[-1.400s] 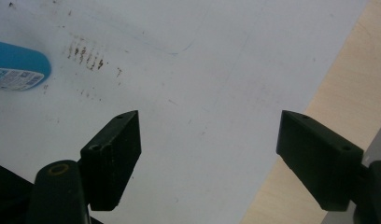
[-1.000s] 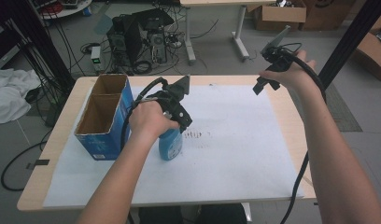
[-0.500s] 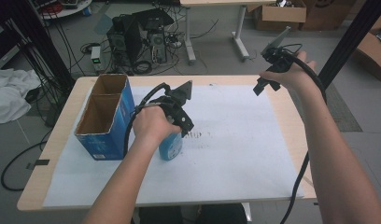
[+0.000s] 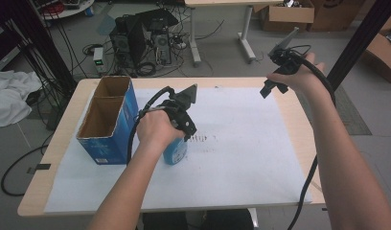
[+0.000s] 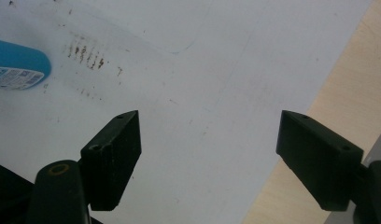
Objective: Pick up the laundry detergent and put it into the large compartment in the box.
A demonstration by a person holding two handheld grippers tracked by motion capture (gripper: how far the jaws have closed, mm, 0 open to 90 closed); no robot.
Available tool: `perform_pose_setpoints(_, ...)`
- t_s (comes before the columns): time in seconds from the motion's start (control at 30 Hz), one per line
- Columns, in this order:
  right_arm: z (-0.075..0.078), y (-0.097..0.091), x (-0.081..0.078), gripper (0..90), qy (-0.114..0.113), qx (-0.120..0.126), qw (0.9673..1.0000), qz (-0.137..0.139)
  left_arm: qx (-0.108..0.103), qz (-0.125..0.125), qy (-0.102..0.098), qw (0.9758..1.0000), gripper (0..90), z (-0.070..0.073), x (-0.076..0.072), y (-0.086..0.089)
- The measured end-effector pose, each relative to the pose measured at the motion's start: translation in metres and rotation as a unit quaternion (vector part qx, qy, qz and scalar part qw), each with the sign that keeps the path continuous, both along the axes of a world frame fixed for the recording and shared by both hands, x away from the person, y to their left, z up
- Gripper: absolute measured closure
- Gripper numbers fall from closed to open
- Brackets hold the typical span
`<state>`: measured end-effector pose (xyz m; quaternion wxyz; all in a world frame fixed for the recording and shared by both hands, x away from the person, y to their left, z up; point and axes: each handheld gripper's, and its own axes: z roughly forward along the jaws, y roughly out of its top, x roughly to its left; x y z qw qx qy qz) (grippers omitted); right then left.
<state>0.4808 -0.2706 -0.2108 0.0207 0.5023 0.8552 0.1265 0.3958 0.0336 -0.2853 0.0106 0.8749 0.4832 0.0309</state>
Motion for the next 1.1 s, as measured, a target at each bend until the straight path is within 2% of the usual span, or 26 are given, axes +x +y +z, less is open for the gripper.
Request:
perform_pose_setpoints(0.47,0.0004,0.0007,-0.0001,22.3,-0.002,0.001,1.0000,0.002,0.014,0.001,-0.007,0.9999,22.3,-0.0011,0.0004,-0.0003)
perform_pose_setpoints(0.9,0.0000,0.0004,0.0001,22.2,-0.001,0.003,1.0000,0.002,0.008,0.004,-0.003,1.0000,34.8,-0.0005,0.0010,0.0012)
perform_pose_setpoints(1.1,0.0001,-0.0003,-0.0004,22.4,-0.001,0.003,1.0000,0.000,0.012,0.003,-0.003,0.9999,36.0,-0.0010,0.0008,0.0000)
